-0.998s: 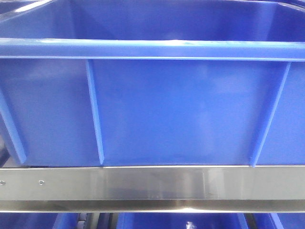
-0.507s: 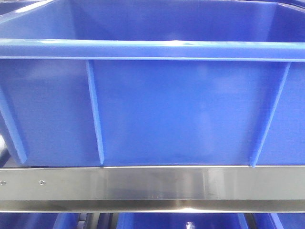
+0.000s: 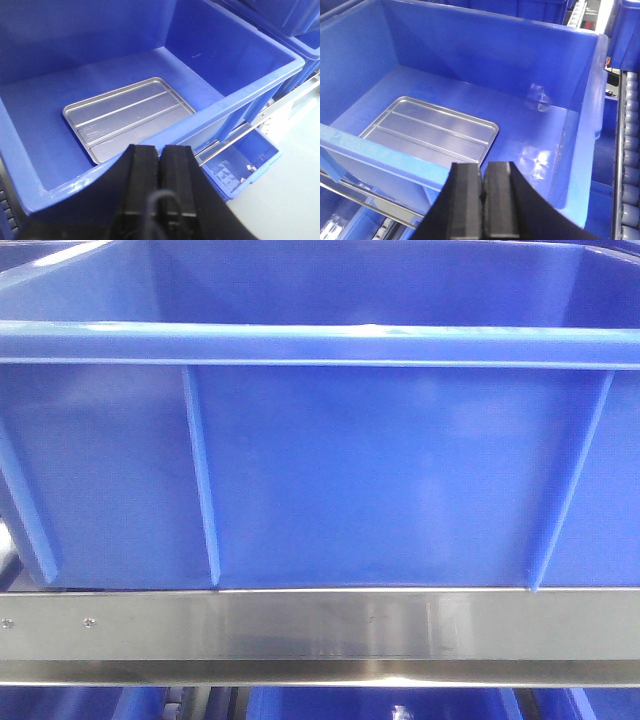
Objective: Grab silver tray and place in blue box
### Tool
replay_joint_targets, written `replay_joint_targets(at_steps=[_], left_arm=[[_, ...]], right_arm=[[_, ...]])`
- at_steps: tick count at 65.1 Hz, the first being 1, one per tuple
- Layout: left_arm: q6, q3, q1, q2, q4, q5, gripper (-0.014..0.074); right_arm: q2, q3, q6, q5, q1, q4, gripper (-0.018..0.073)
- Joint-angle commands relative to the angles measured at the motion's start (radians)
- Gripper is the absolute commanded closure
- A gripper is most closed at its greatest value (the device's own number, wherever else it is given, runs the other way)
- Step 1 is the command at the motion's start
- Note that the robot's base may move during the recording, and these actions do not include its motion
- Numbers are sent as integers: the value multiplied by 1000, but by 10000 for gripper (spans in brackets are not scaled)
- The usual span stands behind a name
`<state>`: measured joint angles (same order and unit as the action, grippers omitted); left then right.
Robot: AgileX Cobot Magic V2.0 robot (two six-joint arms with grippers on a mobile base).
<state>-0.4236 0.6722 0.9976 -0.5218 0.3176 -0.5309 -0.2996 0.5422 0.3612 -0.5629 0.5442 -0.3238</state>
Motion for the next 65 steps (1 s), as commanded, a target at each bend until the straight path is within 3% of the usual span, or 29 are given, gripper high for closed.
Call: replay_joint_targets(at_steps=[1, 15, 20, 22, 28, 33, 40, 52, 65], left_arm=[[3, 28, 8, 0, 5, 88, 691], [3, 24, 8, 0, 5, 90, 691], [9, 20, 5, 2, -56, 90, 691], [49, 20, 0, 7, -73, 90, 691], [226, 18, -40, 34, -222, 92, 691], [368, -7, -130, 68, -310, 128, 691], [470, -94, -276, 147, -354, 258, 691], [475, -317, -520, 331, -357, 467, 691], [475, -502, -735, 467, -357, 562, 691]], right_arm=[[-9, 26, -11, 91, 0, -27, 508], [-9, 26, -11, 90, 0, -27, 508], [-9, 26, -11, 90, 0, -27, 508], [-9, 26, -11, 89, 0, -27, 508], [-9, 26, -11, 88, 0, -27, 508], [-9, 26, -11, 85, 0, -27, 508], [-9, 26, -11, 85, 0, -27, 508], [-9, 26, -11, 85, 0, -27, 508], [-9, 26, -11, 85, 0, -27, 508]])
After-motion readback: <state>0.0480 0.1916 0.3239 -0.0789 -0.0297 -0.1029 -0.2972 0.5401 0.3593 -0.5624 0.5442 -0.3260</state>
